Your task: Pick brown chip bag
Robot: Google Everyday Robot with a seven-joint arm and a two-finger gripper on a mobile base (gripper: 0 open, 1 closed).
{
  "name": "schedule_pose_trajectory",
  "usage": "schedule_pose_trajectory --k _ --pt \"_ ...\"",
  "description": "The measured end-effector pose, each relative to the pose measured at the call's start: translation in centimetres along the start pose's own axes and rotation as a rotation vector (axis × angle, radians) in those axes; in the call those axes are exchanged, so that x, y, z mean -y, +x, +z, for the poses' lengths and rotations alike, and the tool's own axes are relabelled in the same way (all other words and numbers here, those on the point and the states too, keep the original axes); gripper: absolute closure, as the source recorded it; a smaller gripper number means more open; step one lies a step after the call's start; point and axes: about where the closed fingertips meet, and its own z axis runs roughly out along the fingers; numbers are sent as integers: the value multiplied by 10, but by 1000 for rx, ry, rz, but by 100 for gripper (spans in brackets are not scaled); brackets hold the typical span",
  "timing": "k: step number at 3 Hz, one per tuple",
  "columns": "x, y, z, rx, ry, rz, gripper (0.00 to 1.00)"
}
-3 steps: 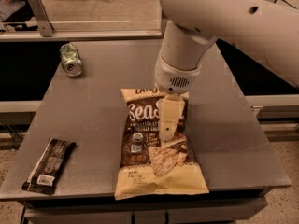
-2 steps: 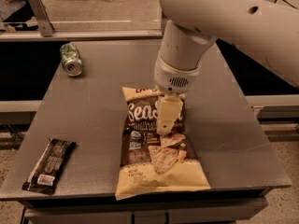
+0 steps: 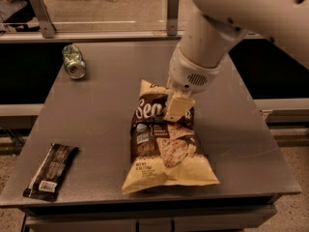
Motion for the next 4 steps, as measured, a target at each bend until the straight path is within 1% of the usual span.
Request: schedule_pose_trajectory --k 1,2,3,4 --pt "1 11 -28 61 36 54 100" --pt "7 24 -55 114 65 107 100" --pt "19 22 -73 140 71 113 100" --pt "27 14 -88 186 75 85 100"
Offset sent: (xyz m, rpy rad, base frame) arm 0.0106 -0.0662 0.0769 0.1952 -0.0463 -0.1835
